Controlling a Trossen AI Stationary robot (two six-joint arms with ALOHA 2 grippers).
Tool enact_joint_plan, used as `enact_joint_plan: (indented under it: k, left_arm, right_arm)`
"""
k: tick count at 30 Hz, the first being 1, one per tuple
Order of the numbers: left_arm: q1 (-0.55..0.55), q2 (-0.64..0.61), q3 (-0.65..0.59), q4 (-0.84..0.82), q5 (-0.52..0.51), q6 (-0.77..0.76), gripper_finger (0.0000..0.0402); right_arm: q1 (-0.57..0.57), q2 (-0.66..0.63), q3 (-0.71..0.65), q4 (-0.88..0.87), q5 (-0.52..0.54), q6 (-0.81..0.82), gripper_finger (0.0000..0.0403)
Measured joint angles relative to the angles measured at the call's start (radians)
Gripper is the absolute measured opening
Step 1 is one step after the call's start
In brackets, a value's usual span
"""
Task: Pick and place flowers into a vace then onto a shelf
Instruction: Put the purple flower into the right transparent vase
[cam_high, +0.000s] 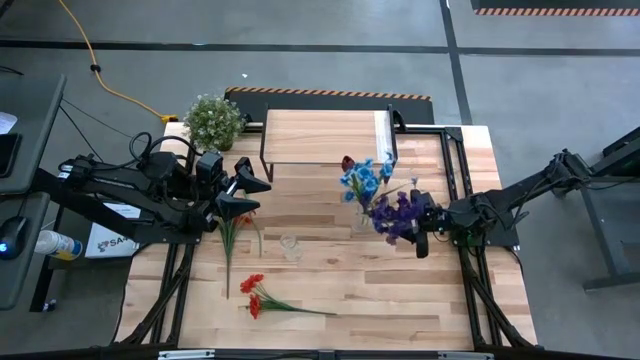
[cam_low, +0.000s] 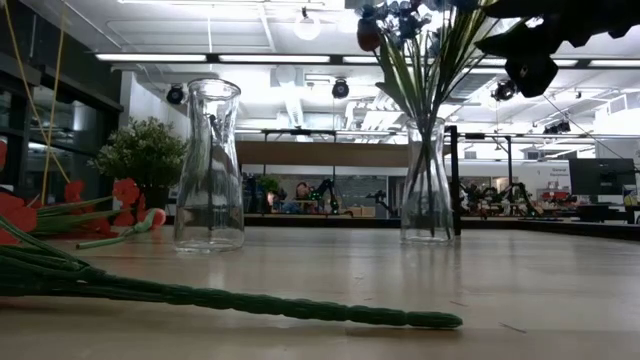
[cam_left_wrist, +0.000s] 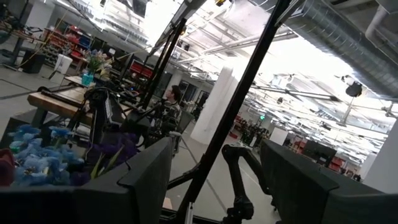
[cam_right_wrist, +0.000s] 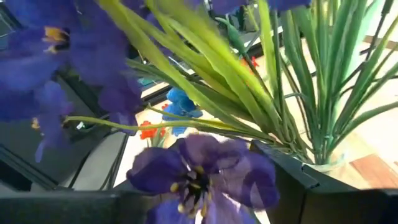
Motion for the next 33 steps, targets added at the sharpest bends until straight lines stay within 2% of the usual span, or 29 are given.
enact_joint_plan:
  k: [25, 33]
  left_arm:
    - [0.0, 0.0, 0.0, 0.0, 0.0, 0.0, 0.0278]
    - [0.0, 0.0, 0.0, 0.0, 0.0, 0.0, 0.0278]
  right_arm:
    - [0.0, -0.004, 0.0, 0.061, -0.05, -0.018, 0.0165]
    - [0.0, -0.074, 0.0, 0.061, -0.057, -0.018, 0.0165]
